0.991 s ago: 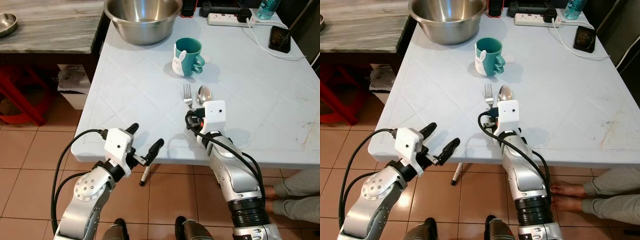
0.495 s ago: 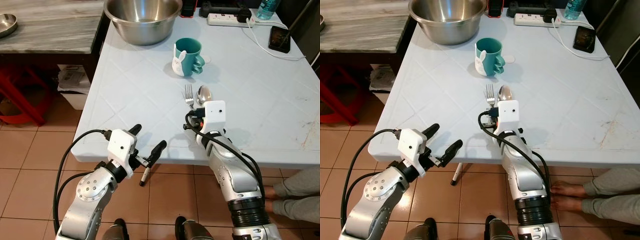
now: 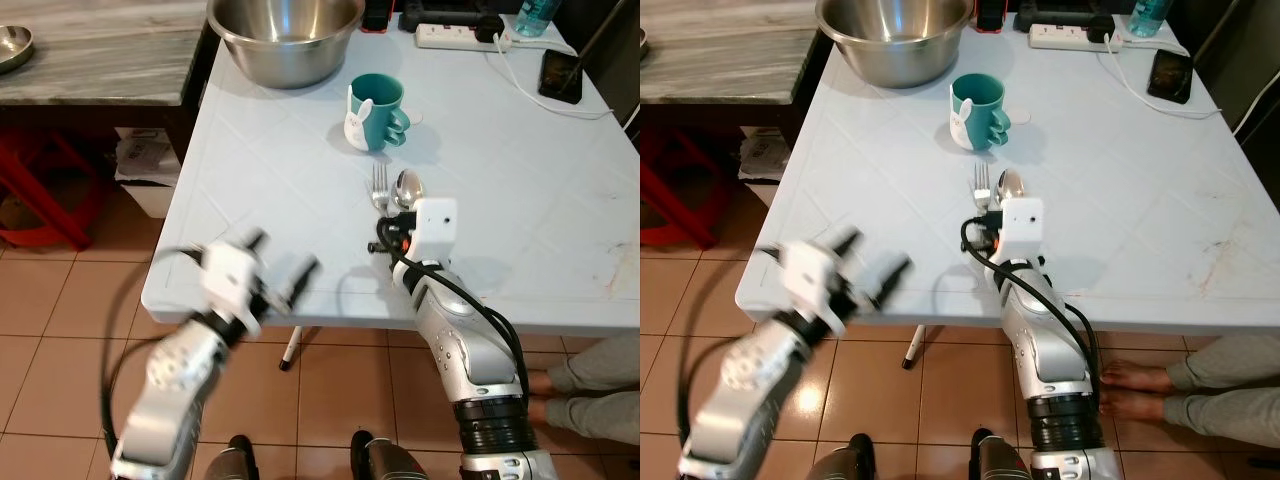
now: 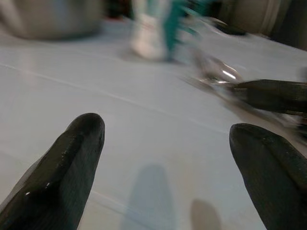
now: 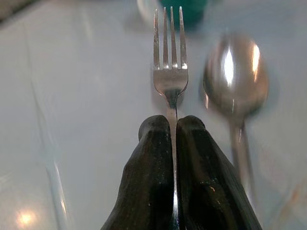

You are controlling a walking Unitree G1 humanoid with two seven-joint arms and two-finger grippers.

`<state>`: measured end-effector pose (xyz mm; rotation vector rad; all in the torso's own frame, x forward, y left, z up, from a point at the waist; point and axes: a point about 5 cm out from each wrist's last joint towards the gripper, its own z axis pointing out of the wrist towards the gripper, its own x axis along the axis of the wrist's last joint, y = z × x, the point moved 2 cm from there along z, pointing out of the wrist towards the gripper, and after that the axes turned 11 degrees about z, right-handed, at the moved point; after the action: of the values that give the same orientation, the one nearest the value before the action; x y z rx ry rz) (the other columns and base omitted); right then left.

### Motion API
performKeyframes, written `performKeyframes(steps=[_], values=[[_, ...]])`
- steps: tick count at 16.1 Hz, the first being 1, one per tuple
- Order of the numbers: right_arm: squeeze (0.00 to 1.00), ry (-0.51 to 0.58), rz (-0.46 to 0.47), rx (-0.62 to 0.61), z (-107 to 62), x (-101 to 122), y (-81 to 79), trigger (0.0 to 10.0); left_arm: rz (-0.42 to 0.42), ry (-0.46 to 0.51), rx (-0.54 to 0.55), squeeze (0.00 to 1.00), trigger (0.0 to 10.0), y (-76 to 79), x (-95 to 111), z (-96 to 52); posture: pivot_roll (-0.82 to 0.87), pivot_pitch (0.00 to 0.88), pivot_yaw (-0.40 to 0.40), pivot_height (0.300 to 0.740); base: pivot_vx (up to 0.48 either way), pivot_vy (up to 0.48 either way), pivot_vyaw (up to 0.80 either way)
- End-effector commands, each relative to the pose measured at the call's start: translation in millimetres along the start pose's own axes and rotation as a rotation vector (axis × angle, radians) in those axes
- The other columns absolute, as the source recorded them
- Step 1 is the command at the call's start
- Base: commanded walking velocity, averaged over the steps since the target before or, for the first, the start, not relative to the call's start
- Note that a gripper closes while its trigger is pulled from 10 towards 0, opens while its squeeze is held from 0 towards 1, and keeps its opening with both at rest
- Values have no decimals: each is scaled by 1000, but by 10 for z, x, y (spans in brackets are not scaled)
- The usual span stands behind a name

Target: Setting the table

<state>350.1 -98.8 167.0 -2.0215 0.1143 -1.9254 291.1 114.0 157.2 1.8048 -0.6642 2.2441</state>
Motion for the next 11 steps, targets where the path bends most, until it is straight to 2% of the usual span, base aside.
performKeyframes(steps=[1,3,5,6,8,11], values=[[0,124,-16,7,-53,250,-45,0,-10,-22,90,0,10000,-132,-51,-15,-117,268,-7,740,0,0,0],[0,167,-35,21,-106,307,-76,314,-24,-27,139,0,10000,-199,-62,1,-120,262,-11,740,0,0,0],[0,193,-53,27,-147,341,-85,4980,-45,-26,162,0,10000,-228,-64,14,-120,262,-11,740,0,0,0],[0,225,-85,27,-185,384,-64,10000,-54,-23,176,0,10000,-241,-68,35,-125,254,-12,740,0,0,0],[0,248,-125,21,-204,418,-30,10000,-71,-26,191,0,10000,-243,-85,65,-129,244,-13,740,0,0,0],[0,250,-135,19,-183,423,-27,10000,-90,-16,197,0,10000,-223,-72,101,-127,241,-14,740,0,0,0]])
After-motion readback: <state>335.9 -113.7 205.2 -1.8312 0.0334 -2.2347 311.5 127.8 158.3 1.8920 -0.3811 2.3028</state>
